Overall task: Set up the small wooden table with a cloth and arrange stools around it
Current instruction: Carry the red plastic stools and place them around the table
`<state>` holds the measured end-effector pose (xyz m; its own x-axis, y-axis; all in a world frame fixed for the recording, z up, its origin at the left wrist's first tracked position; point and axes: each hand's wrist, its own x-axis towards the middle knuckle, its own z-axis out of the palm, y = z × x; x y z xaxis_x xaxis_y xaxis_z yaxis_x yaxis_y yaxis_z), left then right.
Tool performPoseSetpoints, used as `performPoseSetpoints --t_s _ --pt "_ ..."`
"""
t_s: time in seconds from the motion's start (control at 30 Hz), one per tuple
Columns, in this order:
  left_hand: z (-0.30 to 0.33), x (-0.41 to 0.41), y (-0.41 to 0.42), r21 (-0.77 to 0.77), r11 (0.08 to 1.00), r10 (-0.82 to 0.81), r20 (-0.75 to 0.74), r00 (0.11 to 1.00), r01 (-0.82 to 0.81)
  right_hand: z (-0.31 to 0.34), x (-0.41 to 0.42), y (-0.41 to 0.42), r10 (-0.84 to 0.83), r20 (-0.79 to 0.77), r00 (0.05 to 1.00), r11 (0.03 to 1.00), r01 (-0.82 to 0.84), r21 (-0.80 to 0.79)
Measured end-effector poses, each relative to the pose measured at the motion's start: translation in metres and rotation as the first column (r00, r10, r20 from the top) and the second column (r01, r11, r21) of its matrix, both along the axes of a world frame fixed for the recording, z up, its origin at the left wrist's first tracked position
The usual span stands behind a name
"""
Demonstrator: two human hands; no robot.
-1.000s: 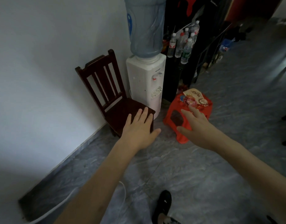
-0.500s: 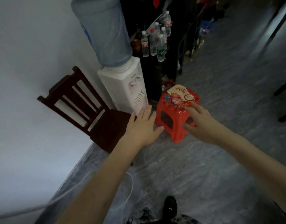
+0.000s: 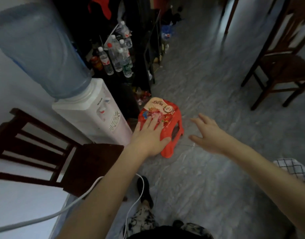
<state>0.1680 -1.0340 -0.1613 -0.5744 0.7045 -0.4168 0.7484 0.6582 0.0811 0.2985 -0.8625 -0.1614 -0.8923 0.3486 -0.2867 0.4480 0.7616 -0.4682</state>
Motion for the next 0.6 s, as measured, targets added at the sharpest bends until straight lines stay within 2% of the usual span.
performPoseSetpoints --t_s 0.27,0.6 --pt "-0.024 -0.112 0.035 0.015 0.993 -0.12 0.032 0.992 0.12 -0.023 -0.089 0.013 -0.157 0.05 0.986 0.987 0.158 -0.003" --pt "-0.078 -0.262 0.048 0.018 0.984 -0.18 0.151 0.972 0.179 -0.06 -0.226 0.005 -0.227 0.161 0.96 0.969 0.239 -0.057"
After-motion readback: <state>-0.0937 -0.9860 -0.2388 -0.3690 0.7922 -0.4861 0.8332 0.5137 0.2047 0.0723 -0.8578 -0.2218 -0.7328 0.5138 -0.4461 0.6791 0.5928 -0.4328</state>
